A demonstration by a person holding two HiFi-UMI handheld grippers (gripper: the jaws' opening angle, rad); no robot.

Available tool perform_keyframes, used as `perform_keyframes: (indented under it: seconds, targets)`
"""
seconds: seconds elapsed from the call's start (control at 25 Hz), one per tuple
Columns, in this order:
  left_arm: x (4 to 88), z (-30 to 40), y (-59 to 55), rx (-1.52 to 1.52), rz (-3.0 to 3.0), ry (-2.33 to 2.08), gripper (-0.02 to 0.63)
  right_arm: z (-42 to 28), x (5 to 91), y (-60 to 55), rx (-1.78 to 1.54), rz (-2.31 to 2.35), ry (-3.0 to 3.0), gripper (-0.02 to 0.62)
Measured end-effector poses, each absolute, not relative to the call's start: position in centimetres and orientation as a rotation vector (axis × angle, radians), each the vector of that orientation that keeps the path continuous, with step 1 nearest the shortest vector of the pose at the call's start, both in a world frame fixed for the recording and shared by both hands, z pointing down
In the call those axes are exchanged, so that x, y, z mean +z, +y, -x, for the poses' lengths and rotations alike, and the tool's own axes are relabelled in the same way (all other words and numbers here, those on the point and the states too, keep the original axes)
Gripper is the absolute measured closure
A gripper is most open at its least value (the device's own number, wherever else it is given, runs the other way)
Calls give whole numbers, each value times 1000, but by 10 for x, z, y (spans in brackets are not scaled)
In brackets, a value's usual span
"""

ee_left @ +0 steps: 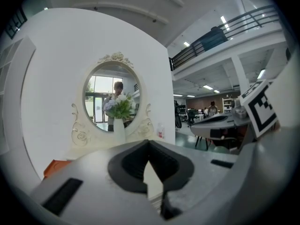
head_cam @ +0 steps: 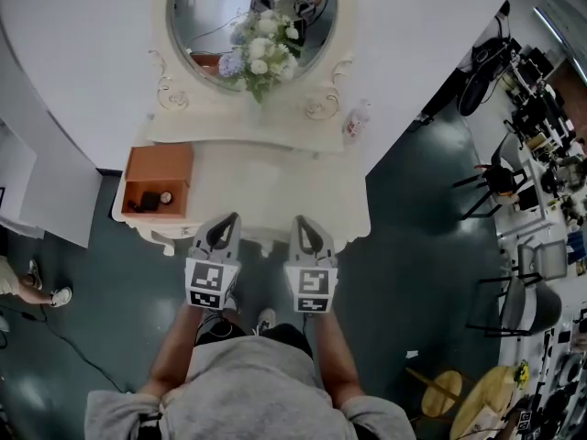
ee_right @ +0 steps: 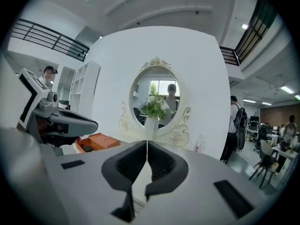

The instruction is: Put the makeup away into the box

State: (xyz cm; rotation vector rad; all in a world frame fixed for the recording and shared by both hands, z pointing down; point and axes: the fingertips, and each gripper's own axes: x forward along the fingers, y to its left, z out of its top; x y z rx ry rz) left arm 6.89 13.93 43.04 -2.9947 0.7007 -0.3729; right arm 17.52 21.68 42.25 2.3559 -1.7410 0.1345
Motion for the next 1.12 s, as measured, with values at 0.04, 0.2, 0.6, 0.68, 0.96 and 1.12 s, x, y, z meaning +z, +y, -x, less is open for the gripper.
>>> perform_keyframes:
  seconds: [0.04, 0.2, 0.6, 0.68, 0.96, 1.12]
  targets:
    - [430, -69, 143, -373, 2995, 700, 604, -175, 422, 220, 134, -2354, -1743, 576]
    - [425, -68, 153, -372, 2989, 705, 604, -173, 420, 232, 142, -2346, -1748, 577]
    - [420, -68, 166, -345, 2979, 691, 604, -171, 420, 243, 137, -2345, -1754, 577]
    - [420, -67, 167, -351, 2977, 694, 604, -170, 420, 244, 137, -2344, -1754, 577]
    - [419, -66, 168, -358, 2972, 698, 604, -171, 420, 246, 135, -2348, -1753, 577]
    - [417, -68, 170, -348, 2974, 696, 604, -171, 418, 248, 133, -2346, -1757, 577]
